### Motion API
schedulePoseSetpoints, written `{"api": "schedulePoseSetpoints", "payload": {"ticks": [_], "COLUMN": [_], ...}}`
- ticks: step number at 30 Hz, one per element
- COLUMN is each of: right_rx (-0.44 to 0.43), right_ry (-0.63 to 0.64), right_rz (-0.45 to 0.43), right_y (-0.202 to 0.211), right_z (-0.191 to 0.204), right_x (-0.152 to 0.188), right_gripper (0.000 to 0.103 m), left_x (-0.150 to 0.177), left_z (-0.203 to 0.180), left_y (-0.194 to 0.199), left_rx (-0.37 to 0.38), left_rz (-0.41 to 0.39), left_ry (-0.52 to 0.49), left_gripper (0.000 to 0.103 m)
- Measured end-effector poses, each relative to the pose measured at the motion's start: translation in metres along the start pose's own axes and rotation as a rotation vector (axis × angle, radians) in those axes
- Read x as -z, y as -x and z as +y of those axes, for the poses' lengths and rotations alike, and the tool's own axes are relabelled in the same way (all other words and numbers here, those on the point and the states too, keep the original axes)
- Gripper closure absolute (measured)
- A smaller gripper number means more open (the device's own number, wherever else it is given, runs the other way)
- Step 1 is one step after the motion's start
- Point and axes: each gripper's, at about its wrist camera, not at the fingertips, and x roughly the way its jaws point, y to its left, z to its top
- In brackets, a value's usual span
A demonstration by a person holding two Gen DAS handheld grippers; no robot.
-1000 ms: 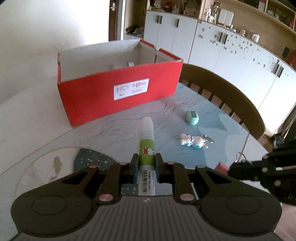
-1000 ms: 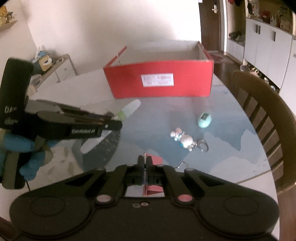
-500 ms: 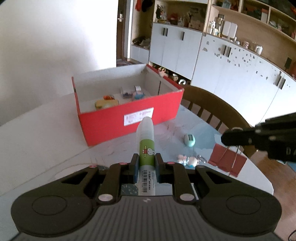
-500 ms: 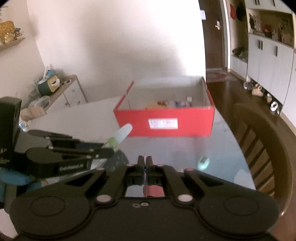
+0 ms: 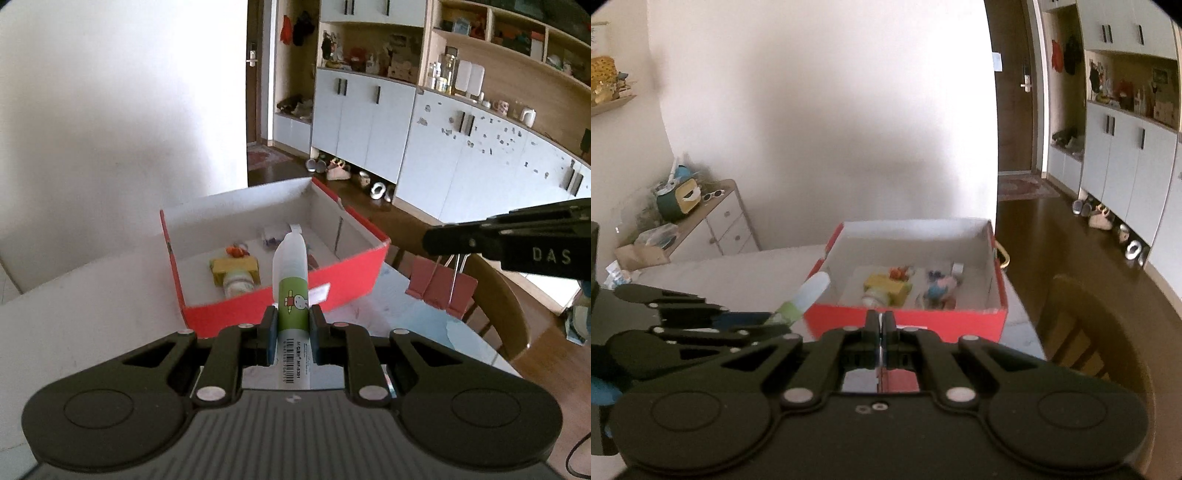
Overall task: Organize rigid objects
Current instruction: 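Carry the glue stick and binder clip over the red box with both tools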
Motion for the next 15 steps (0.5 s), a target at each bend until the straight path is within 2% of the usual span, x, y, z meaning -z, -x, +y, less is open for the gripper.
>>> {"api": "schedulePoseSetpoints", "payload": {"ticks": [15], "right_rx": [-0.001], "right_ry": [0.056], "right_rz": [0.003], "right_y": [-0.065], "right_z": [-0.028], "right_x": [-0.047], "right_gripper": [0.102], "left_x": [-0.047], "left_z": [0.033], "left_y": [-0.06], "left_rx": [-0.123], "left_rz": [0.018], "left_ry": [0.007], "left_gripper": [0.086]}}
